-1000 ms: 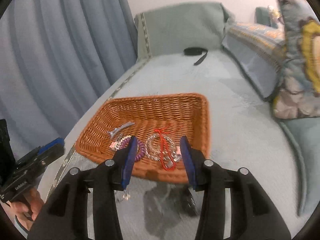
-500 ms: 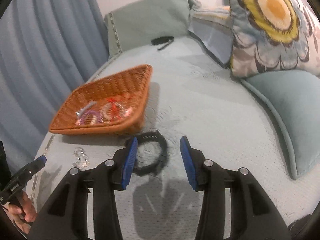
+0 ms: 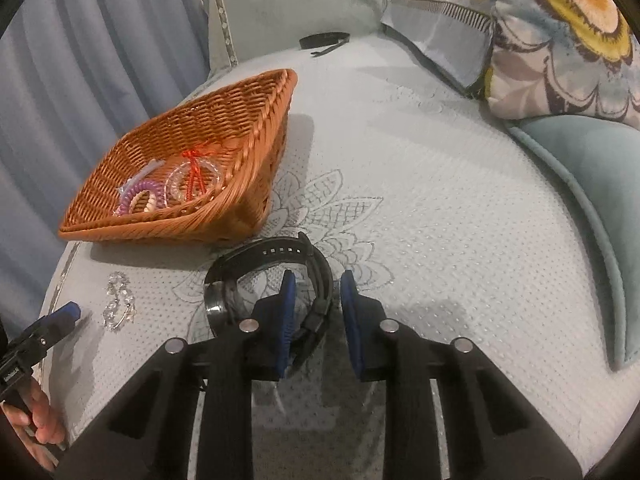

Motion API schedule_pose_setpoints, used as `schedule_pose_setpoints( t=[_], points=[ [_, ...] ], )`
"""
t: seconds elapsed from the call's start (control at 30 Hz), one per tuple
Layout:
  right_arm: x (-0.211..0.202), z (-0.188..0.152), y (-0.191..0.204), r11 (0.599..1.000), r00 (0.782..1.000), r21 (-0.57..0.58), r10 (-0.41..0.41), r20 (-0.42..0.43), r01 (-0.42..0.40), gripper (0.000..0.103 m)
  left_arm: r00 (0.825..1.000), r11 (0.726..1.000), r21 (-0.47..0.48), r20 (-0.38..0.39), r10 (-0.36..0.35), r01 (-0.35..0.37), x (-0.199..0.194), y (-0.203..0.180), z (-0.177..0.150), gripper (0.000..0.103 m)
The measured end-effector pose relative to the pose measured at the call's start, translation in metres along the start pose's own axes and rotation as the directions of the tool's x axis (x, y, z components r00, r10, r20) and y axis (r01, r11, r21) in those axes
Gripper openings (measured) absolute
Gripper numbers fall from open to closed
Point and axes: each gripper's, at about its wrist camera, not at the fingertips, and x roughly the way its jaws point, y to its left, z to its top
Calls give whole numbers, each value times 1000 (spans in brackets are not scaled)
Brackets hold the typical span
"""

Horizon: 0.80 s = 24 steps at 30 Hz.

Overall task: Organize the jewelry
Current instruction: 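Grasp the silver butterfly charm bracelet with the left tool while the right tool grasps the black watch, then lift the bracelet and the watch off the sofa with both tools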

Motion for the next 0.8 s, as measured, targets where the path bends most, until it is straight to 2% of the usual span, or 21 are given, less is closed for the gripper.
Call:
schedule_pose_setpoints(
  t=[0.07,0.2,0.3,0.43,0.47,0.5,0.53,0.57,0.67,0.8],
  points=[
    [2,0,-1,1000,1000,7,11,-8,-11,20,1000,1000,19,-13,12,-12,7,-7,2,36],
    [3,0,-3,999,1000,24,26,-14,-25,20,991,991,65,-67,119,-115,28,-17,6,36],
    [3,1,0,1000,1000,13,16,-11,-16,20,987,986,94,-79,143,-135,38,-23,12,36],
    [4,0,6,1000,1000,-14,-3,-15,3,20,974,968,154,-87,211,-197,46,-32,13,36],
    [5,0,8,1000,1000,-21,-10,-14,10,20,970,962,167,-82,230,-214,46,-34,12,34],
    [4,0,9,999,1000,-30,-14,-14,14,20,967,959,171,-84,242,-225,47,-33,12,21],
    [4,-1,10,999,1000,-33,-14,-15,14,20,965,957,174,-87,249,-232,45,-32,11,12],
    [4,-1,11,999,1000,-36,-13,-19,12,16,964,957,172,-89,249,-232,43,-29,10,9],
    [2,-1,15,999,999,-42,26,-36,-28,12,970,965,163,-97,221,-204,28,-21,5,9],
    [1,-6,26,993,993,-67,87,-78,-92,11,977,973,145,-87,195,-181,11,-7,-4,9]
  ],
)
